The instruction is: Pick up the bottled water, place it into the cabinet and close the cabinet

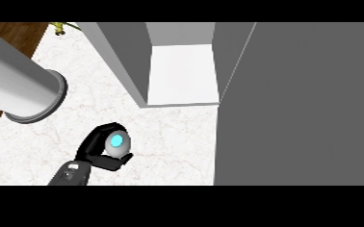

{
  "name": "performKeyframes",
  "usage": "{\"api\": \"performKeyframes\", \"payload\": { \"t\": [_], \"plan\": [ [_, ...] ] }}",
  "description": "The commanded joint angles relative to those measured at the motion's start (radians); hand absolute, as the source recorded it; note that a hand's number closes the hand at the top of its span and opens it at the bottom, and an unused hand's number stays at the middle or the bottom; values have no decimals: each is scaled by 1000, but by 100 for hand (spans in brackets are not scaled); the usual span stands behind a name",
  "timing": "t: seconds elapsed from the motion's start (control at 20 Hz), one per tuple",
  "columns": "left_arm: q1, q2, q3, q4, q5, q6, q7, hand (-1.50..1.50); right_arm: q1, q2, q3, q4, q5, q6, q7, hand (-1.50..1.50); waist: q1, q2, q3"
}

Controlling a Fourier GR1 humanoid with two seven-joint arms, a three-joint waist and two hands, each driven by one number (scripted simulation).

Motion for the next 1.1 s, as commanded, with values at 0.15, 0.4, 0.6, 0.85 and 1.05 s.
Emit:
{"api": "performKeyframes", "payload": {
  "t": [0.15, 0.4, 0.6, 0.85, 1.05],
  "plan": [
    [-34, -52, 8, 53, -40, 169, -202, 150, 59, -29, 1, -155, -17, -16, 71, -150, 6, 0, -1],
    [96, -109, 70, 45, 4, 331, -284, 150, 18, -8, 12, -107, 7, -42, 53, -150, 30, -1, 0],
    [35, -151, 80, -37, 47, 311, -146, 150, 74, -23, 31, -149, 8, -49, 37, -150, 27, -8, 3],
    [46, -183, -22, -179, 106, 302, -51, 150, 26, -24, 32, -154, 1, -82, 97, -150, 41, -9, 3],
    [54, -185, -140, -276, 211, 358, 48, 150, 97, -69, -4, -158, -37, -46, 39, -150, 26, -13, 4]
  ]
}}
